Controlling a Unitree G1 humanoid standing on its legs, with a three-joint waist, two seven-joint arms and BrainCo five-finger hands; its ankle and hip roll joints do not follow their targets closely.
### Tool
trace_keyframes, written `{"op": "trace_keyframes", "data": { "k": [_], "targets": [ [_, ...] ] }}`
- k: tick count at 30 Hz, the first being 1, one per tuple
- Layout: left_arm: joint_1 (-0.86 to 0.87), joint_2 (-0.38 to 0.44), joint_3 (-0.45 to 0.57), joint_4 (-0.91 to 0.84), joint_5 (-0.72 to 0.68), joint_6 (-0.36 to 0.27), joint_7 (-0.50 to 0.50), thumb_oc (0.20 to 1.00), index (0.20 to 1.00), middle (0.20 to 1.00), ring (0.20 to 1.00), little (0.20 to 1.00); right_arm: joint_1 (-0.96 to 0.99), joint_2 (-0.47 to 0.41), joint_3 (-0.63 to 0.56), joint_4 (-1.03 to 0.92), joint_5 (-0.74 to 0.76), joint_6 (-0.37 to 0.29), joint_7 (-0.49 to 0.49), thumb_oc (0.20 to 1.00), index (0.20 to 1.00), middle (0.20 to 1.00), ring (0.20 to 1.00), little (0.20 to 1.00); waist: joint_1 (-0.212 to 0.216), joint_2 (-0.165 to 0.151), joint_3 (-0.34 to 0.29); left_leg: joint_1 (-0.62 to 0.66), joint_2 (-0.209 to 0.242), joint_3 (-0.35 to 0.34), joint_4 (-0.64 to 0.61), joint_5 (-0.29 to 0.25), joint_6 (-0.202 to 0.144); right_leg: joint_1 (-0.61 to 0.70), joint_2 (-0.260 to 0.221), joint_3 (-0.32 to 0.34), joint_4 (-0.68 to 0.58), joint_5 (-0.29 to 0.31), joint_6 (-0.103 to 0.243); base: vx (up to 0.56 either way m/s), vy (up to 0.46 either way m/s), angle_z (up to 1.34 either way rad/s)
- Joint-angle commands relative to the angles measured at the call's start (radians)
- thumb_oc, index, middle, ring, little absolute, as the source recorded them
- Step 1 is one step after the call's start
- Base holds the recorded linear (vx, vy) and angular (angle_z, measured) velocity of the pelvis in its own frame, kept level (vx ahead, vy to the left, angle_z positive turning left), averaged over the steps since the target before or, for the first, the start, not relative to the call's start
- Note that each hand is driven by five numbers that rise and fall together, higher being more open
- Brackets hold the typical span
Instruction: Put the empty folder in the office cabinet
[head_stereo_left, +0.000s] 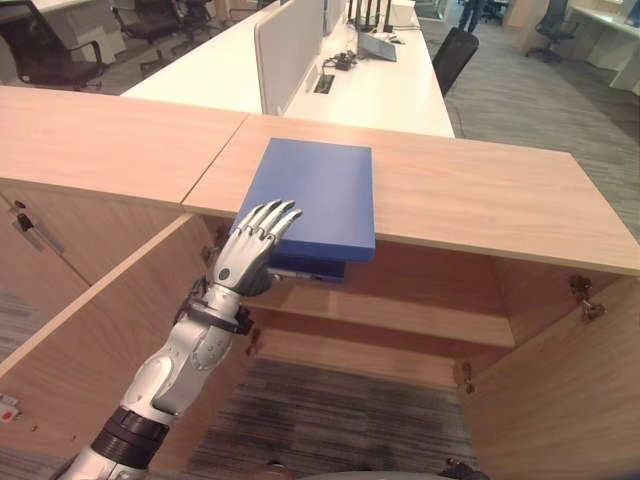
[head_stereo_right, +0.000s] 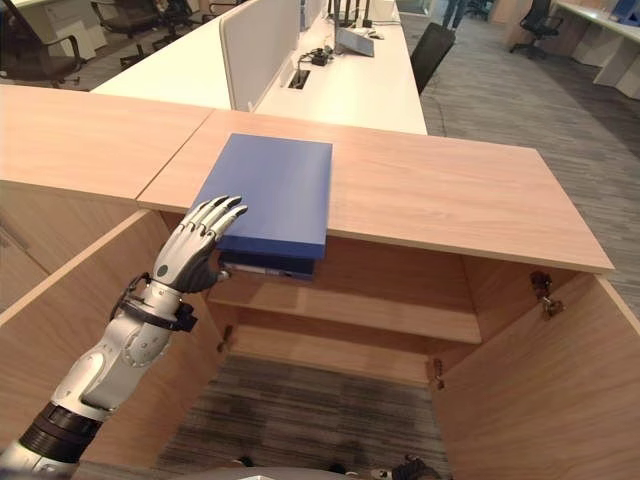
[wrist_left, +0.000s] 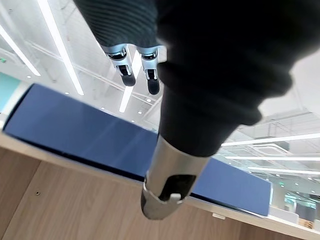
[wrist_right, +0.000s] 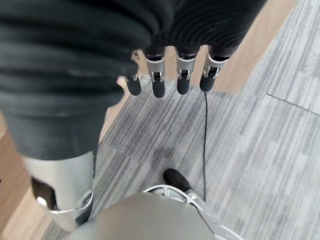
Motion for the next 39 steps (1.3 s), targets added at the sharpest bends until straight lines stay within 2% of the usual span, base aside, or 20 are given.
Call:
{"op": "trace_keyframes", "data": {
  "k": [1, 8, 19, 29, 39],
  "targets": [
    [-0.154, -0.002, -0.029, -0.016, 0.062, 0.013, 0.081, 1.000, 1.000, 1.000, 1.000, 1.000, -0.066, 0.021, 0.040, 0.014, 0.016, -0.020, -0.024, 1.000, 1.000, 1.000, 1.000, 1.000, -0.007, -0.042, -0.029, -0.060, 0.009, 0.005, 0.151, -0.122, -0.013, 0.020, -0.008, 0.034, 0.005, -0.071, 0.030, 0.00, 0.000, 0.00],
    [-0.322, -0.013, -0.124, 0.010, 0.128, 0.028, 0.067, 1.000, 1.000, 1.000, 1.000, 1.000, -0.086, 0.026, 0.069, 0.028, 0.017, -0.019, -0.029, 1.000, 1.000, 1.000, 1.000, 1.000, -0.027, -0.035, -0.034, -0.060, 0.008, 0.008, 0.155, -0.125, -0.013, 0.018, -0.009, 0.042, 0.005, -0.068, 0.031, 0.00, 0.000, 0.00],
    [-0.435, -0.064, -0.250, 0.173, 0.172, 0.059, 0.045, 1.000, 1.000, 1.000, 1.000, 1.000, -0.097, 0.018, 0.078, 0.039, 0.013, -0.021, -0.034, 1.000, 1.000, 1.000, 1.000, 1.000, -0.046, -0.032, -0.036, -0.061, 0.013, 0.012, 0.163, -0.127, -0.016, 0.019, -0.005, 0.055, 0.005, -0.068, 0.030, 0.00, -0.004, -0.04],
    [-0.398, -0.060, -0.235, 0.180, 0.154, 0.063, 0.033, 1.000, 1.000, 1.000, 1.000, 1.000, -0.095, 0.020, 0.070, 0.049, 0.012, -0.018, -0.034, 1.000, 1.000, 1.000, 1.000, 1.000, -0.042, -0.032, -0.035, -0.065, 0.017, 0.012, 0.172, -0.129, -0.019, 0.021, -0.001, 0.058, 0.005, -0.070, 0.028, 0.00, -0.002, -0.01],
    [-0.355, -0.051, -0.166, 0.158, 0.133, 0.083, 0.049, 1.000, 1.000, 1.000, 1.000, 1.000, -0.090, 0.025, 0.070, 0.051, 0.010, -0.017, -0.026, 1.000, 1.000, 1.000, 1.000, 1.000, -0.036, -0.034, -0.033, -0.066, 0.018, 0.011, 0.177, -0.130, -0.021, 0.025, 0.000, 0.056, 0.005, -0.070, 0.027, 0.00, 0.000, 0.00]
  ]
}}
